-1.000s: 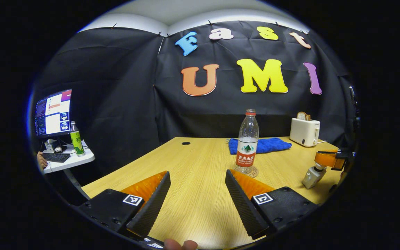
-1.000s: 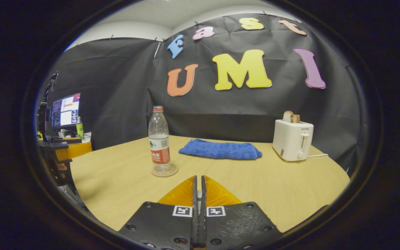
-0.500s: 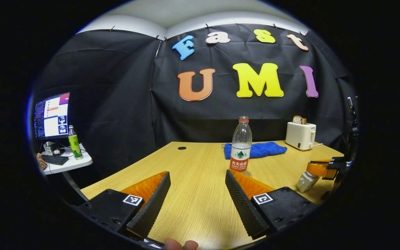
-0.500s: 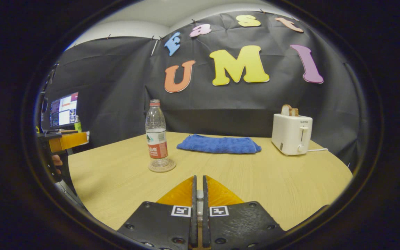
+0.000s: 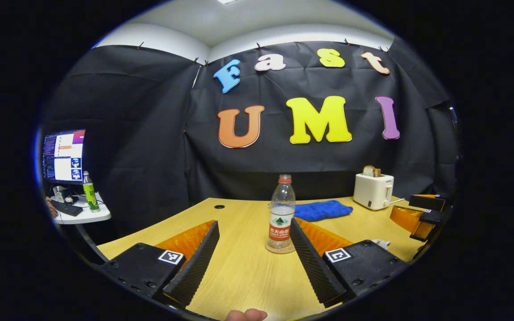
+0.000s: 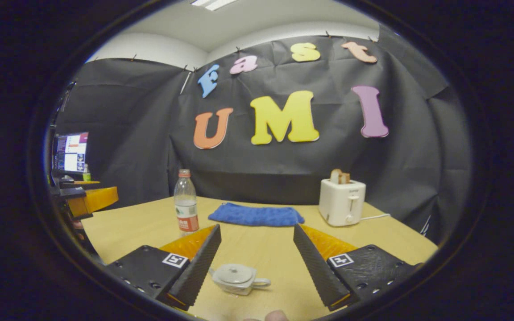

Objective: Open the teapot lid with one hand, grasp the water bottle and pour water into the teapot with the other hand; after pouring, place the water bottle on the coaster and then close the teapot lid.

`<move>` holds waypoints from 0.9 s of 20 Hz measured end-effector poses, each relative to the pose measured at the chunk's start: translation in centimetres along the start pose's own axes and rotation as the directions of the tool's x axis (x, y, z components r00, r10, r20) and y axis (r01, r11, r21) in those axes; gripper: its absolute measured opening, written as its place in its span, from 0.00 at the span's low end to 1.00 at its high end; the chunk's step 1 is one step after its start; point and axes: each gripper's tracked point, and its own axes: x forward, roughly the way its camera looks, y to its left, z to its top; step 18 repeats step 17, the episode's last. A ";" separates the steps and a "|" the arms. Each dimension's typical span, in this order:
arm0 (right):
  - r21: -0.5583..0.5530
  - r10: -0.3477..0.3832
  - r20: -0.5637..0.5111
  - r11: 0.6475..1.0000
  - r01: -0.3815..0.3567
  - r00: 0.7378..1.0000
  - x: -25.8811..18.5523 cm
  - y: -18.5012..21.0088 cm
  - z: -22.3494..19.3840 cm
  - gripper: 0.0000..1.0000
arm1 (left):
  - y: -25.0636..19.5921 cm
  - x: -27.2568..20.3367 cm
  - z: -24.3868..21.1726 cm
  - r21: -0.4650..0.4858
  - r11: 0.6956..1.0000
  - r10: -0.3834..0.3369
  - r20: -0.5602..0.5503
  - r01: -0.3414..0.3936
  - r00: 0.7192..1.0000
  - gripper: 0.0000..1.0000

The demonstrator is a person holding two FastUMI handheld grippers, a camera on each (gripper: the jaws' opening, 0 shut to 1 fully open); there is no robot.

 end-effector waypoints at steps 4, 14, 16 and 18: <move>-0.046 -0.122 0.069 0.991 0.125 0.990 -4.2 -4.0 3.5 0.98 | -4.3 -0.9 2.6 0.003 0.998 -0.069 0.056 0.069 0.996 0.99; -0.014 -0.235 0.102 0.971 0.237 0.967 -10.4 -6.6 3.8 0.97 | -8.1 -4.9 4.1 0.036 0.994 -0.110 0.120 0.106 0.987 0.99; -0.014 -0.234 0.102 0.971 0.237 0.967 -10.4 -6.0 3.8 0.97 | -7.5 -4.9 4.1 0.040 0.995 -0.097 0.126 0.093 0.987 0.99; -0.020 -0.233 0.104 0.972 0.236 0.967 -10.4 -5.7 4.0 0.98 | -7.4 -4.9 4.0 0.049 0.994 -0.100 0.120 0.094 0.988 0.99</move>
